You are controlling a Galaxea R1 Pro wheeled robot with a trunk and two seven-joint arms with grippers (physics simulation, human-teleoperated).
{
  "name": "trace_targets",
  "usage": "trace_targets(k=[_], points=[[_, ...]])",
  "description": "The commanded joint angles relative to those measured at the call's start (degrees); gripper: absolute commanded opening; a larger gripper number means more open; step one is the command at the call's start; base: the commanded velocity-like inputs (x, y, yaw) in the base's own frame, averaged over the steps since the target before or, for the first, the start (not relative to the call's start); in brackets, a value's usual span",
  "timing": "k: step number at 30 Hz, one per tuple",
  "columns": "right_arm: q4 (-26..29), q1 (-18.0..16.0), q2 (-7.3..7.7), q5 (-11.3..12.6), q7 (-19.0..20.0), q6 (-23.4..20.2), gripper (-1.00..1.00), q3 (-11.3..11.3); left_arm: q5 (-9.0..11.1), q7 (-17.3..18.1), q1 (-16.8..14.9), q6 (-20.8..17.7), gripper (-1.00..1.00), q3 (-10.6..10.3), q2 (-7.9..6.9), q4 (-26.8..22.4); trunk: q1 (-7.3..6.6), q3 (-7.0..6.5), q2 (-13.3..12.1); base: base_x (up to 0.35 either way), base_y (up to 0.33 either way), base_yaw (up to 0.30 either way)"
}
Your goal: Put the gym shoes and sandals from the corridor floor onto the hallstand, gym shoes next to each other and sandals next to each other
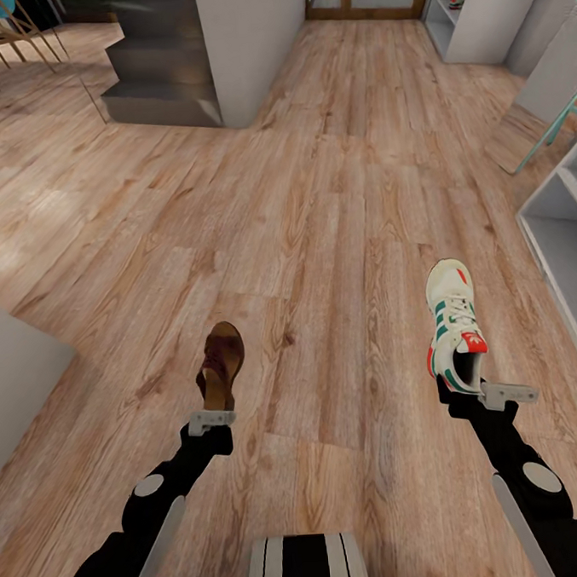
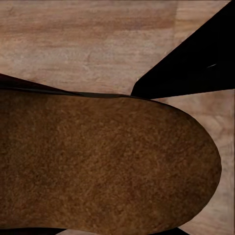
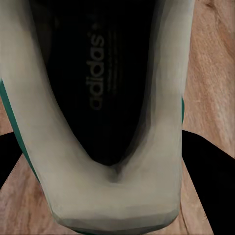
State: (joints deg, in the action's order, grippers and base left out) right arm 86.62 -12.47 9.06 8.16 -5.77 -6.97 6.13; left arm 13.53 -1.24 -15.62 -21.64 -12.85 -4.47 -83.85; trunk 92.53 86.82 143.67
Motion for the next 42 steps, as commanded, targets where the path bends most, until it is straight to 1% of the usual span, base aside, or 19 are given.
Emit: trace_targets(k=[1, 5, 15, 17, 19, 21, 22, 26, 33, 42], points=[[0.1, 0.0, 0.02, 0.5, -0.3, -0.3, -1.00, -0.1, 0.1, -0.1, 0.0, -1.2, -1.00, -0.1, -0.05, -0.2, -0.03, -0.19, 0.0, 0.000, 0.000, 0.000], [0.1, 0.0, -0.01, 0.5, -0.4, -0.4, -1.00, -0.2, 0.0, -0.1, 0.1, -2.6, -1.00, -0.2, -0.09, -0.5, -0.14, -1.08, -0.1, 0.000, 0.000, 0.000], [0.1, 0.0, 0.01, 0.5, -0.3, -0.5, -1.00, -0.4, 0.1, -0.1, 0.2, -2.9, -1.00, -0.2, -0.10, -1.4, -0.39, -3.30, -0.2, 0.000, 0.000, 0.000], [0.1, 0.0, 0.00, 0.5, -0.3, -0.5, -1.00, -1.0, 0.4, -0.1, 0.2, -2.9, -1.00, -0.2, -0.10, -2.0, -0.45, -3.74, -0.2, 0.000, 0.000, 0.000], [0.1, 0.0, 0.05, 0.5, -0.4, -0.5, -1.00, -3.0, 0.6, 0.0, 0.2, -3.1, -1.00, -0.1, -0.10, -2.4, -0.50, -4.18, -0.2, 0.000, 0.000, 0.000], [0.1, 0.0, 0.07, 0.5, -0.4, -0.5, -1.00, -4.0, 0.7, 0.0, 0.2, -3.7, -1.00, 0.1, -0.10, -2.5, -0.55, -4.62, -0.3, 0.000, 0.000, 0.000], [0.0, 0.0, 0.06, 0.5, -0.4, -0.5, -1.00, -4.4, 0.7, 0.0, 0.2, -3.9, -1.00, 0.8, -0.11, -2.6, -0.57, -4.85, -0.3, 0.000, 0.000, 0.000], [0.0, 0.0, 0.06, 0.5, -0.5, -0.5, -1.00, -4.7, 0.7, 0.0, 0.2, -4.1, -1.00, 2.3, -0.16, -2.6, -0.68, -5.73, -0.3, 0.000, 0.000, 0.000], [0.0, 0.0, 0.05, 0.5, -0.5, -0.5, -1.00, -4.7, 0.2, 0.0, 0.2, -4.1, -1.00, 2.5, -0.10, -2.6, -0.86, -7.28, -0.4, 0.000, 0.000, 0.000], [0.0, 0.0, 0.05, 0.5, -0.6, -0.6, -1.00, -4.7, 0.2, 0.0, 0.2, -4.1, -1.00, 2.5, -0.18, -2.6, -2.83, -8.90, -4.0, 0.000, 0.000, 0.000]])
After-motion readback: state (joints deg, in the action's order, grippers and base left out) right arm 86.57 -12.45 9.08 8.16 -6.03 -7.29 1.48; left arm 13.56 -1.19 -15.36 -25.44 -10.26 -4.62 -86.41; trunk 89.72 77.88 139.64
